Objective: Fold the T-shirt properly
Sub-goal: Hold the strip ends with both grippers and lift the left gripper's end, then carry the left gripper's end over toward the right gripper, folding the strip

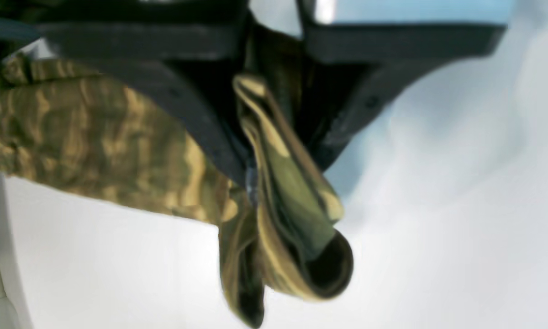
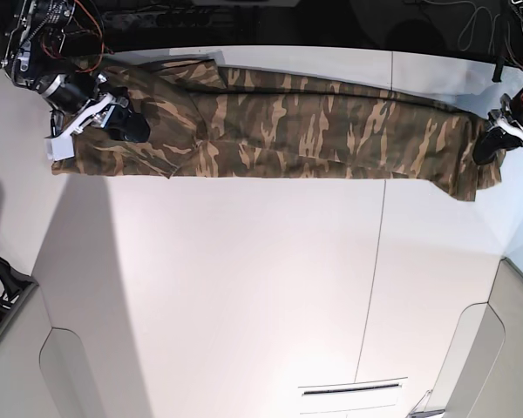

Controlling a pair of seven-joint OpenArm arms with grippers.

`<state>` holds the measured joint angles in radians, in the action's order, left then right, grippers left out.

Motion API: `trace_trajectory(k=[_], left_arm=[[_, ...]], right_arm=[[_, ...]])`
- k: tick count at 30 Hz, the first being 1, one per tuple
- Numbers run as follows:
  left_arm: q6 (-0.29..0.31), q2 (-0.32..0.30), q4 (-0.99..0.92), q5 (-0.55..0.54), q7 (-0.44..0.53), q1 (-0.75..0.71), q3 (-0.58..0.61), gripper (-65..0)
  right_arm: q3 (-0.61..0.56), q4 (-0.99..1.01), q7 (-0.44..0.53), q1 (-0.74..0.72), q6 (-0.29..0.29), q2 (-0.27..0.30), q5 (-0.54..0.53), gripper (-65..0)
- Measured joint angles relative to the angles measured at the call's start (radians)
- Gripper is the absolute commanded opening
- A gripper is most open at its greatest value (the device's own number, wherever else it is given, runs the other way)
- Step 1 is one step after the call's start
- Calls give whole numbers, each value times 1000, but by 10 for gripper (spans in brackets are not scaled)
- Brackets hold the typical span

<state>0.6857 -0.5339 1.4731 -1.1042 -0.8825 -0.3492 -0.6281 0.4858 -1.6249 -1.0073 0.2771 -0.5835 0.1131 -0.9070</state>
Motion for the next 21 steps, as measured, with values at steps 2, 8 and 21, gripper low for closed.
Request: trace_trajectory(k=[2, 8, 21], left_arm=[[1, -18, 52, 18, -4, -1, 0, -650], [3, -46, 226, 69, -42, -3, 0, -650], [4, 81, 571, 63, -75, -24, 366, -650]], right_arm=[[35, -23, -2, 0, 0, 0, -17, -404], [146, -101, -13, 0, 0, 0, -42, -404], [299, -148, -59, 0, 0, -3, -43, -404]])
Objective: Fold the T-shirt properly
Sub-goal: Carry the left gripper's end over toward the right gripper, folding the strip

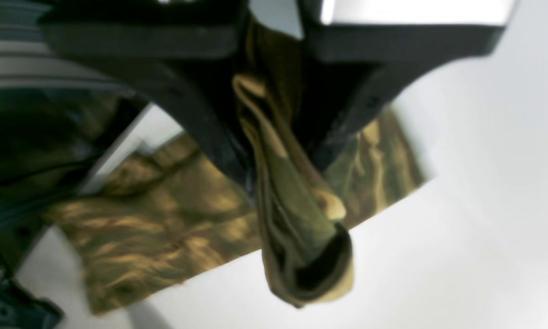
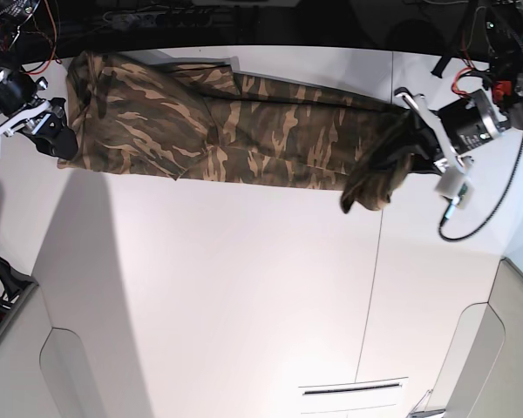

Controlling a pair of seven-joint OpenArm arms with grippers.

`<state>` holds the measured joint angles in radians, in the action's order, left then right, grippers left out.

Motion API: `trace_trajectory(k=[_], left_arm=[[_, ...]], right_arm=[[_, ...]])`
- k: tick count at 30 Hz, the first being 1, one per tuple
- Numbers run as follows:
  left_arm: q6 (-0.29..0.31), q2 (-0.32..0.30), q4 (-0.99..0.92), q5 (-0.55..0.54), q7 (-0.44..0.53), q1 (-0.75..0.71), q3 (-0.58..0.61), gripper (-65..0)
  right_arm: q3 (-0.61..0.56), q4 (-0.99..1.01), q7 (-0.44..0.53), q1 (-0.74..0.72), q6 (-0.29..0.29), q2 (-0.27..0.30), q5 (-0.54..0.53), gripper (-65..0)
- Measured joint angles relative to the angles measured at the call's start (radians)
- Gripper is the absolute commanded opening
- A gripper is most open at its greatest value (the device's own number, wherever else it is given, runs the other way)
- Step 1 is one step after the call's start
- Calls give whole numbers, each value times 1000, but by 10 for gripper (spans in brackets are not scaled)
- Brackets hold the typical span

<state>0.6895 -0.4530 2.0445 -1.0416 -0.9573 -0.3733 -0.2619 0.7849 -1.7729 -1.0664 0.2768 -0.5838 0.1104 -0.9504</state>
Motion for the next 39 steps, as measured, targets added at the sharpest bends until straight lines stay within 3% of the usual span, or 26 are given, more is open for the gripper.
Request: trace_trajectory(k=[3, 6, 11, 15, 17, 22, 25, 36, 37, 39], left_arm=[[0, 50, -1, 145, 54, 5, 92, -650], [-56, 91, -1, 247, 135, 6, 164, -650], [-87, 161, -3, 364, 183, 6, 262, -650], [-87, 204, -3, 388, 193, 5, 333, -366], [-87, 223, -3, 410, 211, 5, 360, -321], [-87, 275, -3, 417, 225, 5, 390, -321], [-87, 275, -3, 418, 225, 5, 388, -321], [-87, 275, -3, 454, 203, 5, 388, -321], [-87, 275, -3, 457, 193, 5, 388, -321], [-87, 275, -3, 460, 179, 5, 386, -322]], right_arm=[[15, 0, -6, 0, 0, 3, 6, -403], [15, 0, -20, 0, 0, 26, 16, -397], [16, 0, -19, 0, 0, 74, 35, -270], [15, 23, -19, 1, 0, 75, 72, -268], [12, 53, -19, 3, 0, 75, 69, -268], [-2, 187, -16, 3, -1, 75, 79, -268], [-39, 253, -1, 4, -21, 76, 57, -268], [-285, 321, 46, -5, -31, 80, -37, -274], [-294, 321, 48, -5, -31, 80, -37, -307], [-302, 322, 48, -6, -28, 80, -13, -460]])
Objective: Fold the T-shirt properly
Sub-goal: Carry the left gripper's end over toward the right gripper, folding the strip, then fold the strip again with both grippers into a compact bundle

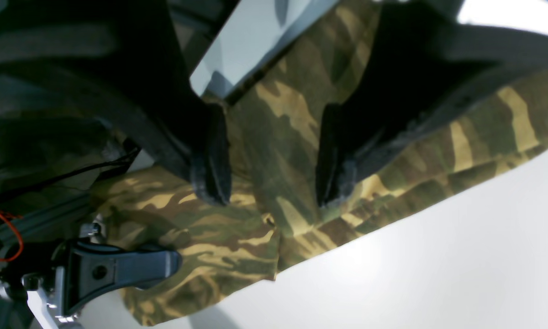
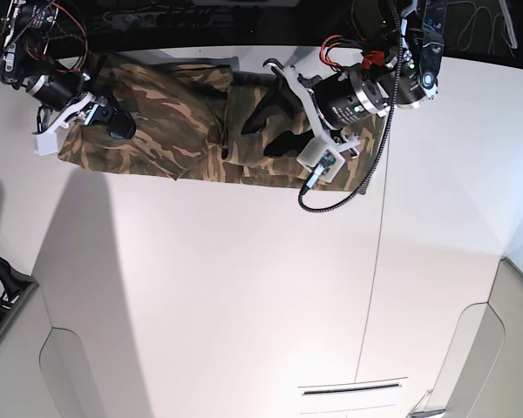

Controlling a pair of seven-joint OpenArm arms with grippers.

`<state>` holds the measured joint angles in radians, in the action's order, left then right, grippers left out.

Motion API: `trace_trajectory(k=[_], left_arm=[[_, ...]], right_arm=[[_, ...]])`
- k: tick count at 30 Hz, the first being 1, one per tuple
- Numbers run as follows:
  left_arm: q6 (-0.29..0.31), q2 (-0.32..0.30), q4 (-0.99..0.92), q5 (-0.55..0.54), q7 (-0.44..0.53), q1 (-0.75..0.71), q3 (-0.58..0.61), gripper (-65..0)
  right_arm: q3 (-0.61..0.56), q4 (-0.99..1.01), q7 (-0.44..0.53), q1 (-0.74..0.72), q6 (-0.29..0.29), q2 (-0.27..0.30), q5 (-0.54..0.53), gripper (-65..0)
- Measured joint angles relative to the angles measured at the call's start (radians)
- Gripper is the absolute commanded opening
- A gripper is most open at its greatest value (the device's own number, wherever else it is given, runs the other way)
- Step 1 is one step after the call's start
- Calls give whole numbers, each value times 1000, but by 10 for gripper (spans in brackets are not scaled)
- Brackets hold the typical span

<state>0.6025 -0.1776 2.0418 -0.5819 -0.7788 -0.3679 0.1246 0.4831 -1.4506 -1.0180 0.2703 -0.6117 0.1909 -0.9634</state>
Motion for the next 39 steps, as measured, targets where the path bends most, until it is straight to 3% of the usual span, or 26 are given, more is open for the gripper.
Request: trace_trajectory(k=[2, 9, 14, 19, 24, 29, 34, 39], left_arm=[[0, 0, 0, -1, -3, 0, 0, -322], [0, 0, 0, -1, 1, 0, -93, -324], [0, 0, 0, -6, -5, 0, -197, -324], [0, 2, 0, -37, -58, -5, -244, -324], [0, 2, 0, -77, -64, -31, -240, -324], [0, 3, -8, -104, -58, -78, -240, -324], [0, 4, -106, -108, -5, -80, -240, -324], [-1, 4, -201, -146, -6, -81, -239, -324]], right_arm=[[0, 3, -7, -2, -1, 0, 16, -650], [93, 3, -35, -5, -2, 10, 15, -650], [203, 9, -50, -52, 14, 129, 60, -650], [224, 9, -93, -136, 17, 248, 43, -650], [224, -1, -151, -241, 17, 284, -21, -650], [218, -64, -164, -287, 17, 246, -18, -650], [169, -229, -172, -284, 17, 118, 3, -650], [35, -361, -160, -251, 16, -3, 72, -650]])
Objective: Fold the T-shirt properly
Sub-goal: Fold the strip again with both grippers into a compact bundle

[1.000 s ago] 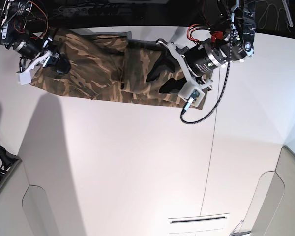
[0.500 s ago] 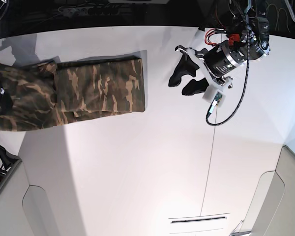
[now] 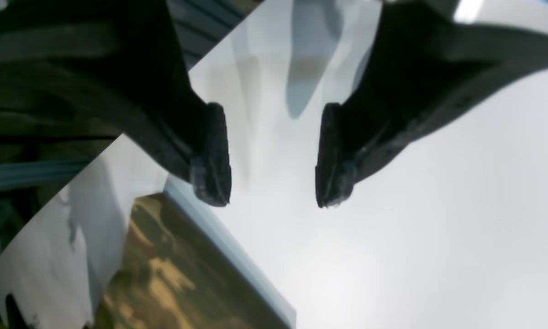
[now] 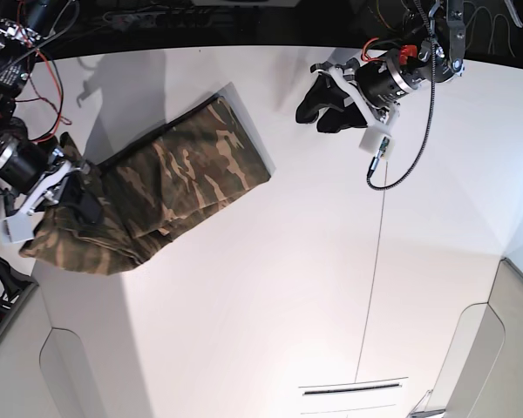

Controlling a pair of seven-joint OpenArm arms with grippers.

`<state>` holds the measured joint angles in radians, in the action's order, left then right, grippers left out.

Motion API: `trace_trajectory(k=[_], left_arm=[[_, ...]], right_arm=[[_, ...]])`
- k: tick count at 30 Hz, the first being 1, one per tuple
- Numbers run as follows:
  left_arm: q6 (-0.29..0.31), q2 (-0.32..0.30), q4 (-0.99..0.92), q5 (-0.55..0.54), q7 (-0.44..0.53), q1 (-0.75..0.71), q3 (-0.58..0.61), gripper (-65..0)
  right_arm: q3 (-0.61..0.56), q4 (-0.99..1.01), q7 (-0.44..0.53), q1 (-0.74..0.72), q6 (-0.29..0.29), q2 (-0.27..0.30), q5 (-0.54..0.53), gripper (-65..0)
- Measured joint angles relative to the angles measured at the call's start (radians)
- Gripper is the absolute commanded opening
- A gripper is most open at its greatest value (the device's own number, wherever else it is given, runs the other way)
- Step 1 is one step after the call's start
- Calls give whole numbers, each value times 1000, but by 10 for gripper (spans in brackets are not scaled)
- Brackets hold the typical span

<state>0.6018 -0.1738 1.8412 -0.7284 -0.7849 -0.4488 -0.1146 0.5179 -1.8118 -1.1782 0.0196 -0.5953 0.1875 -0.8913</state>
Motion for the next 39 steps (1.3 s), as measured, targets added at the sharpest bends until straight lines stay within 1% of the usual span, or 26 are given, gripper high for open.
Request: trace_trajectory(k=[2, 3, 4, 5, 6, 7, 8, 10, 11, 14, 16, 18, 19, 20, 21, 22, 23, 24, 25, 27, 31, 32, 35, 36, 37, 39], left_arm=[[0, 0, -16, -2, 0, 0, 0, -324], [0, 0, -18, -1, 0, 0, 0, -324], [0, 0, -18, -2, 0, 0, 0, -324], [0, 0, -18, -2, 0, 0, 0, -324], [0, 0, -18, -3, 0, 0, 0, -324], [0, 0, -18, -3, 1, 0, -1, -324], [0, -1, -18, -2, 0, 0, -1, -324], [6, 0, -18, -3, 0, 0, 0, -324], [8, 0, -18, -3, 0, 0, 0, -324], [8, 0, -18, -3, 0, 0, -5, -324], [8, 0, -18, -2, 0, 0, -26, -324], [10, 0, -18, -3, 0, 0, -60, -325], [27, 0, -16, -3, -1, 0, -80, -340], [43, 0, -11, -14, -7, -2, -98, -377], [70, 0, -1, -42, -26, -3, -114, -434], [72, -1, 15, -84, -52, -3, -128, -501], [73, -1, 34, -124, -72, -3, -133, -564], [76, -1, 53, -171, -89, -2, -134, -615], [79, 0, 73, -216, -105, -2, -132, -646], [80, -1, 114, -256, -108, -2, -107, -650], [80, -1, 148, -246, -89, -2, 12, -650], [84, -1, 148, -203, -66, 0, 55, -650], [84, 19, 130, -23, 14, 6, 175, -650], [73, 27, 114, 24, 26, 16, 213, -650], [37, 39, 96, 58, 35, 32, 249, -650], [5, 66, 55, 95, 45, 77, 303, -650]], right_arm=[[-82, -4, 19, 8, 0, -41, 56, -650], [-131, -4, 36, 12, 0, -61, 108, -586], [-182, -4, 50, 17, 0, -79, 145, -493], [-237, -4, 63, 23, 0, -93, 168, -406], [-296, -4, 65, 28, 1, -105, 184, -338], [-356, -4, 77, 34, 0, -114, 200, -297], [-415, -4, 80, 38, 0, -122, 215, -288], [-530, -4, 83, 38, 1, -123, 245, -290], [-580, -4, 86, 38, 11, -124, 256, -290], [-697, -4, 112, 38, 19, -122, 319, -290], [-742, -4, 138, 38, 19, -121, 359, -290], [-754, -4, 180, 38, 18, -121, 381, -290], [-754, -4, 198, 35, 19, -121, 388, -290], [-752, -4, 219, 33, 20, -119, 400, -290], [-745, -4, 242, 29, 27, -119, 412, -291], [-735, -4, 254, 21, 40, -119, 423, -300], [-721, -4, 261, 13, 42, -119, 446, -328], [-700, -4, 269, 1, 43, -119, 455, -380], [-674, -4, 281, -13, 46, -119, 469, -456], [-610, -4, 292, -41, 50, -119, 485, -642], [-467, -4, 328, -94, 56, -119, 494, -650], [-434, -3, 338, -104, 55, -119, 496, -650], [-362, 61, 354, -143, 51, -119, 511, -650], [-345, 101, 367, -158, 53, -119, 515, -650], [-332, 149, 383, -172, 50, -118, 514, -650], [-323, 257, 411, -208, 51, -112, 516, -650]])
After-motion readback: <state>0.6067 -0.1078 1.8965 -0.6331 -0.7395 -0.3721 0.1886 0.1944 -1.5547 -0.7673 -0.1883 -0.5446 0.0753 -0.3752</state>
